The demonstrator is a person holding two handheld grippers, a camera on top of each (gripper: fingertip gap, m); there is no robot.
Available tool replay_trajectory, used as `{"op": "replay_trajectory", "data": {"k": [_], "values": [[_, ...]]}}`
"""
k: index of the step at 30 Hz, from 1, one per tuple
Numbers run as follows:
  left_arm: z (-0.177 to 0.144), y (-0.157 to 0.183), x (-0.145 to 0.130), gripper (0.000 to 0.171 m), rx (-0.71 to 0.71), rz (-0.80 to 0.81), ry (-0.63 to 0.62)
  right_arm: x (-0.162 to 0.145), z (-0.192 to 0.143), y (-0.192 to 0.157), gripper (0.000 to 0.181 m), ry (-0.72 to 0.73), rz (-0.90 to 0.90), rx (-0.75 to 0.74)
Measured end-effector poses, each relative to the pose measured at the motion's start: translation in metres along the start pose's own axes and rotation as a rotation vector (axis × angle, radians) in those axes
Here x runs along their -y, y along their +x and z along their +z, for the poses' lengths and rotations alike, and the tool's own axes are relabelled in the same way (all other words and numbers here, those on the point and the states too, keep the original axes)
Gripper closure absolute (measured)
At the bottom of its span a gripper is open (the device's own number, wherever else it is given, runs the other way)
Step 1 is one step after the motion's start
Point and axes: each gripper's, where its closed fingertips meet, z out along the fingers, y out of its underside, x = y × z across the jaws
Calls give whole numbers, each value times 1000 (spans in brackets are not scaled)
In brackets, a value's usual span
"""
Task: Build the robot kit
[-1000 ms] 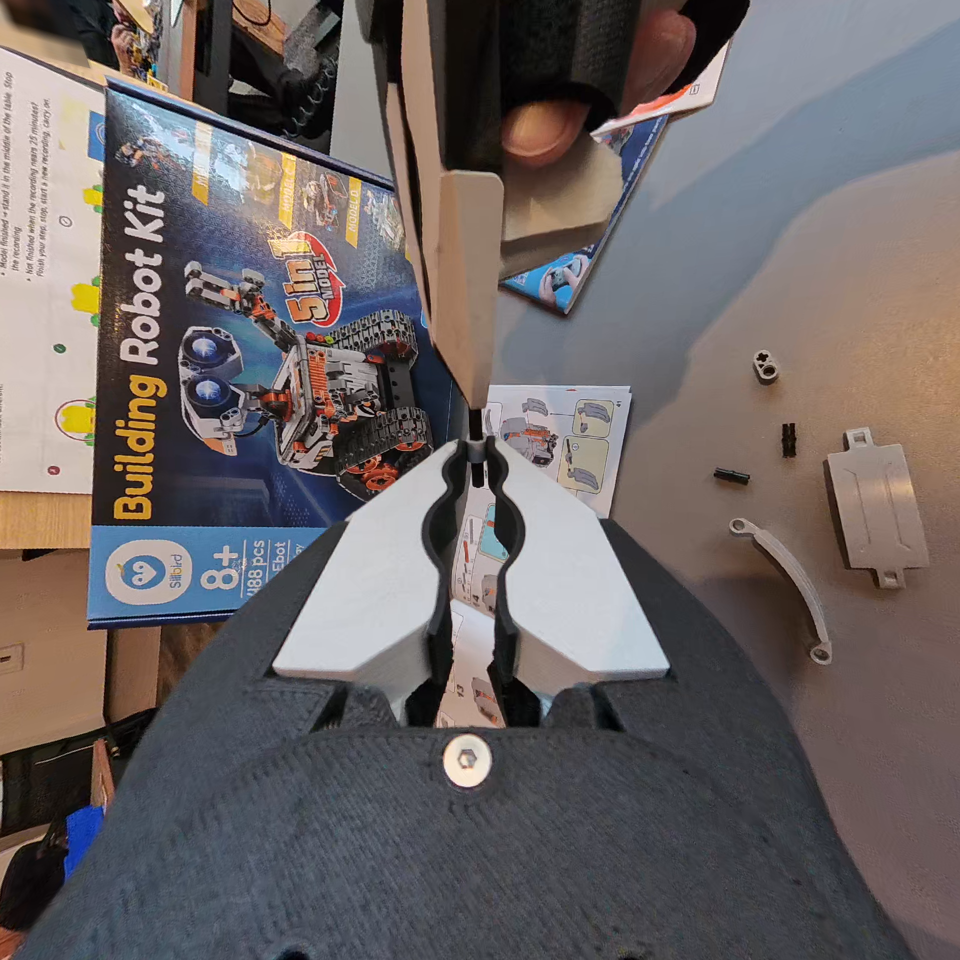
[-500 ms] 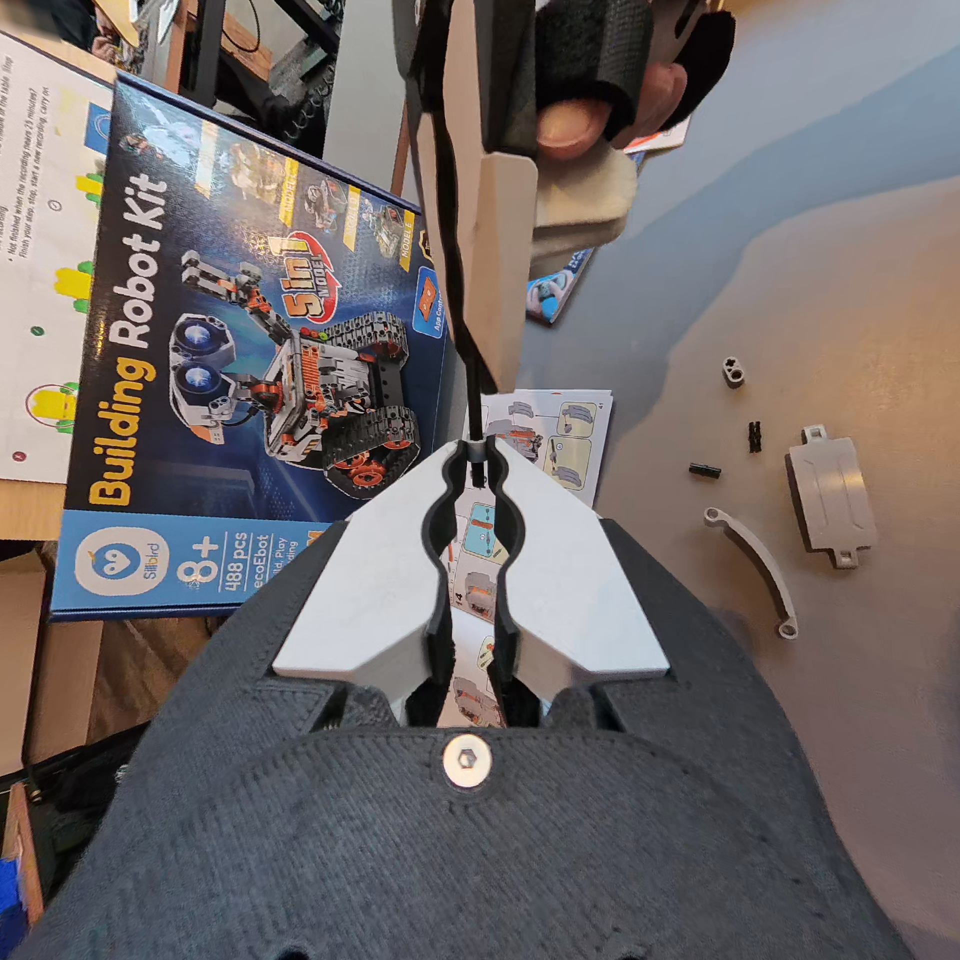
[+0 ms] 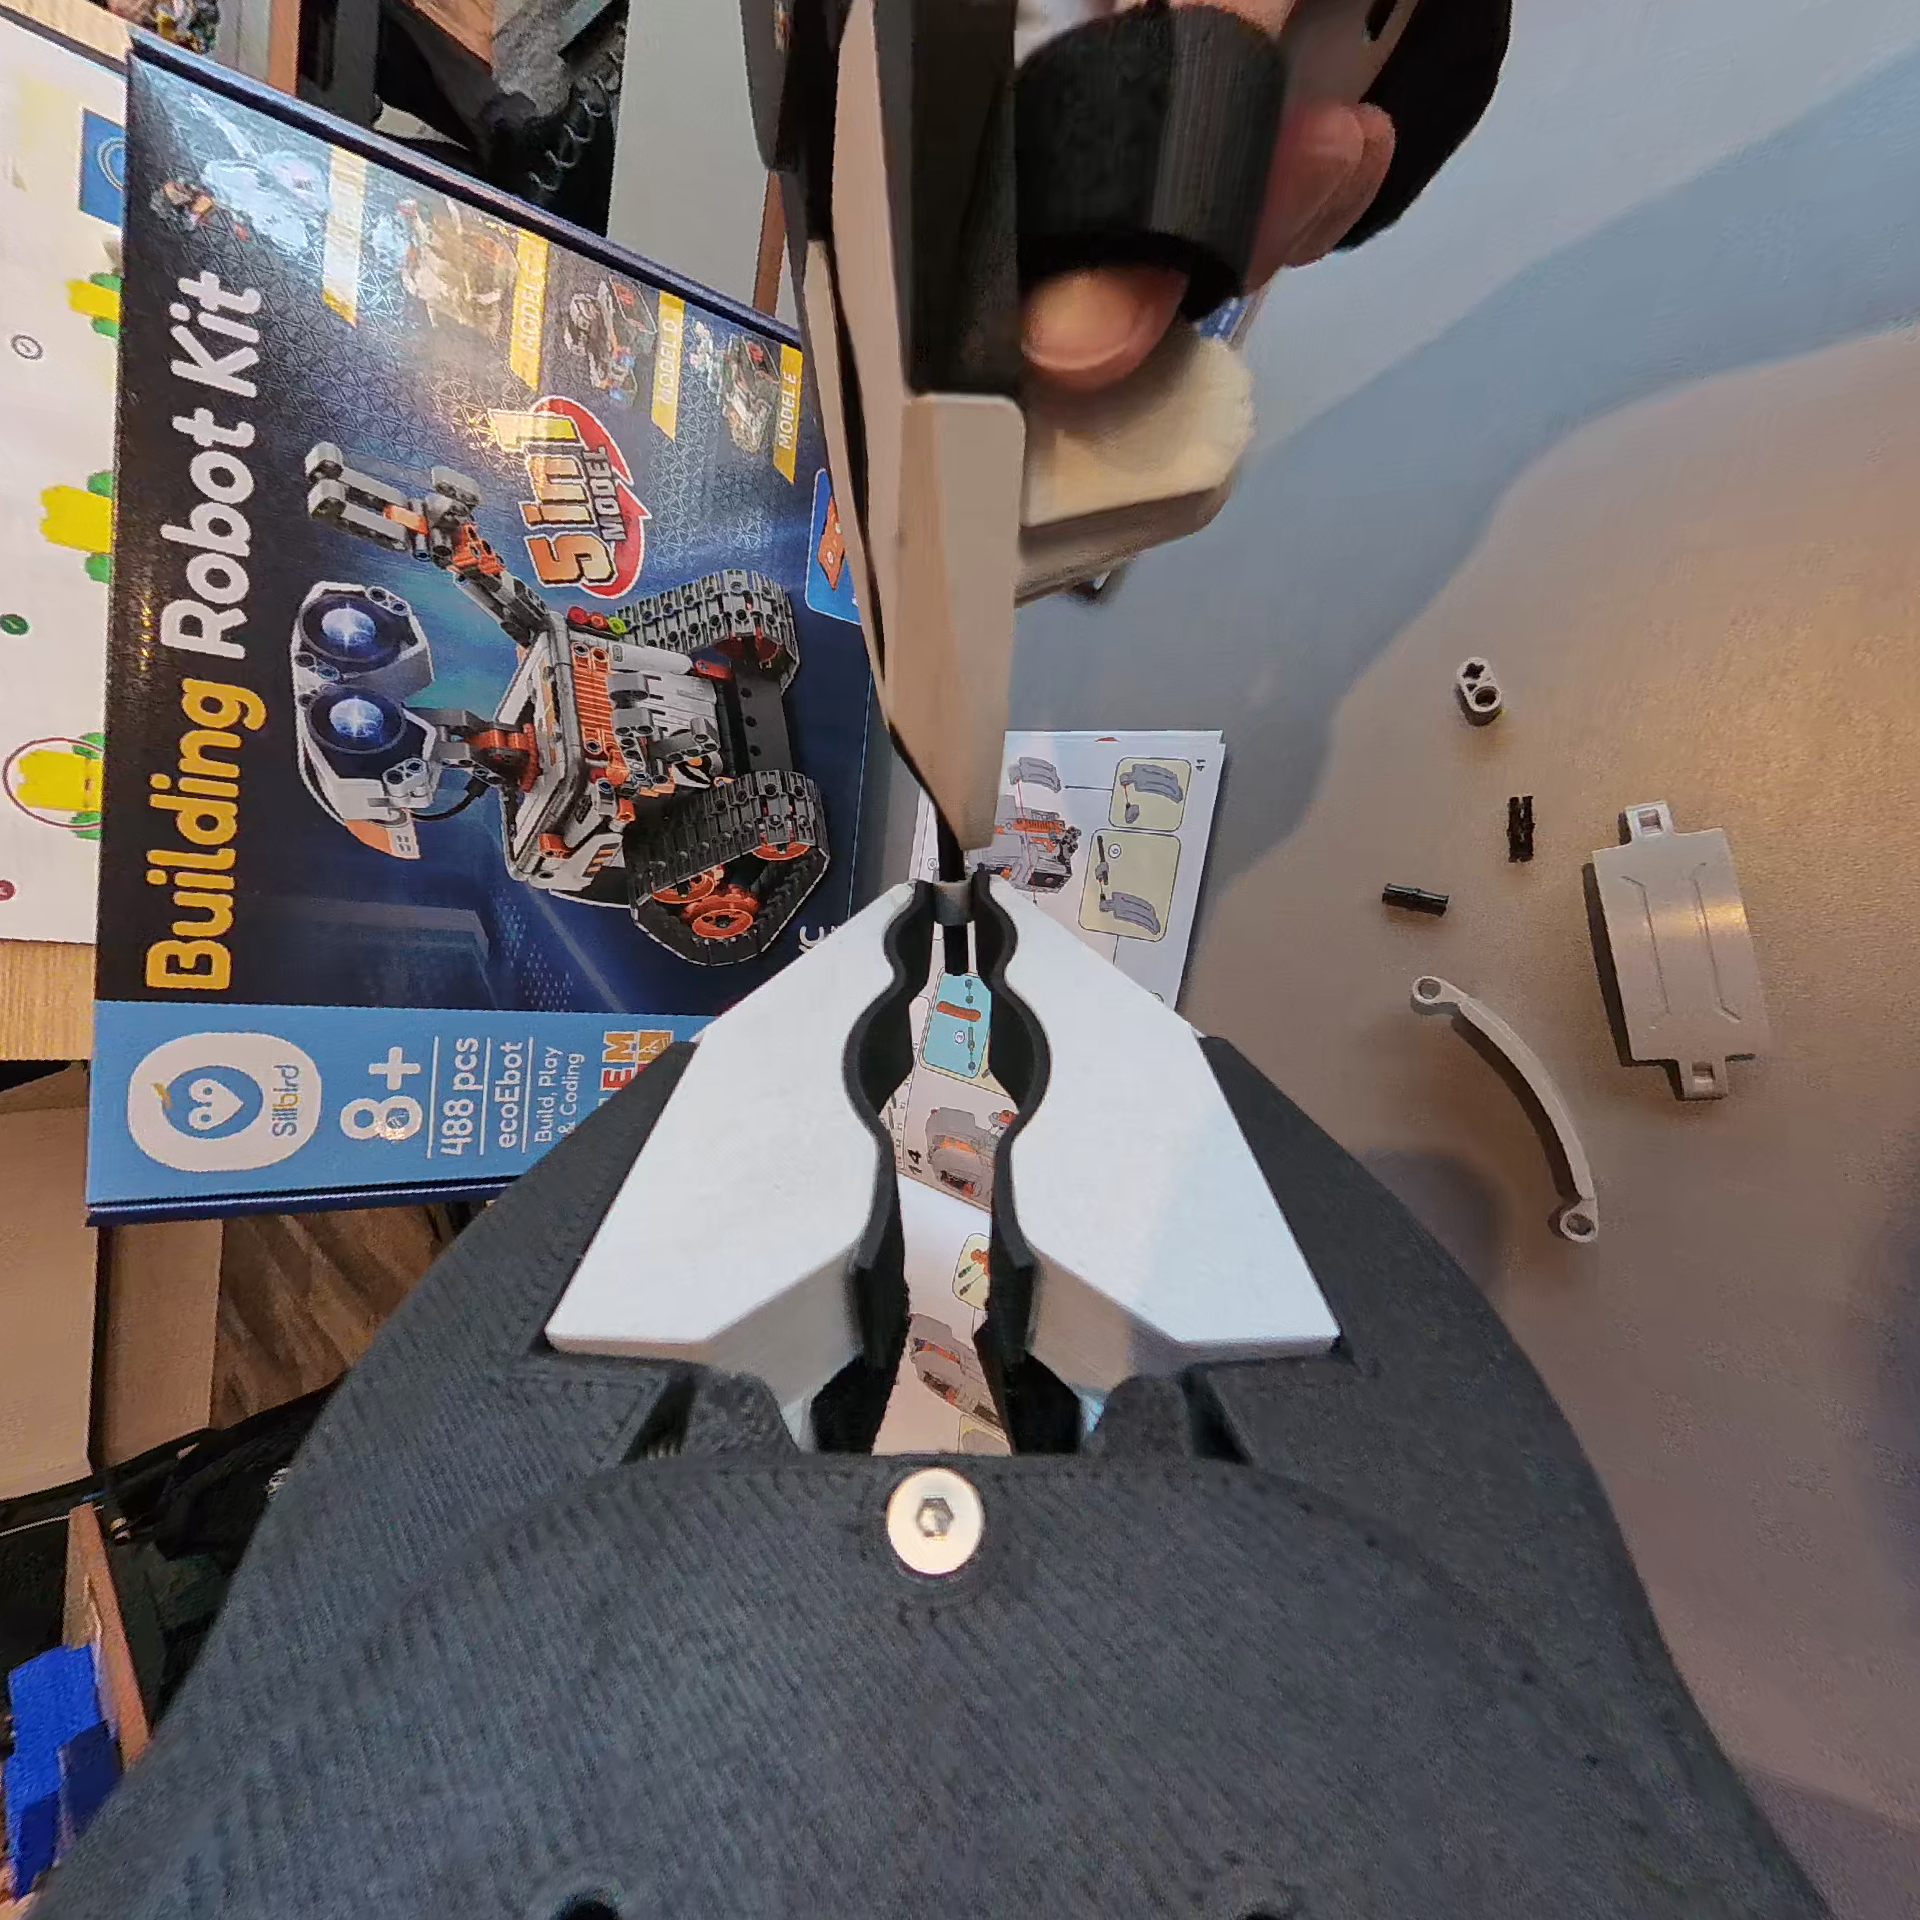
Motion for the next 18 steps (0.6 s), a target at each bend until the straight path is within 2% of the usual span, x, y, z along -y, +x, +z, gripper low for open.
{"op": "replay_trajectory", "data": {"k": [14, 18], "values": [[1, -1, 0, 166, -11, -49, 10, -1, -1, 3, 180, -12, -31, -21], [3, -3, -9, 156, -39, -142, -6, 0, -6, 8, 180, -10, -41, -48]]}}
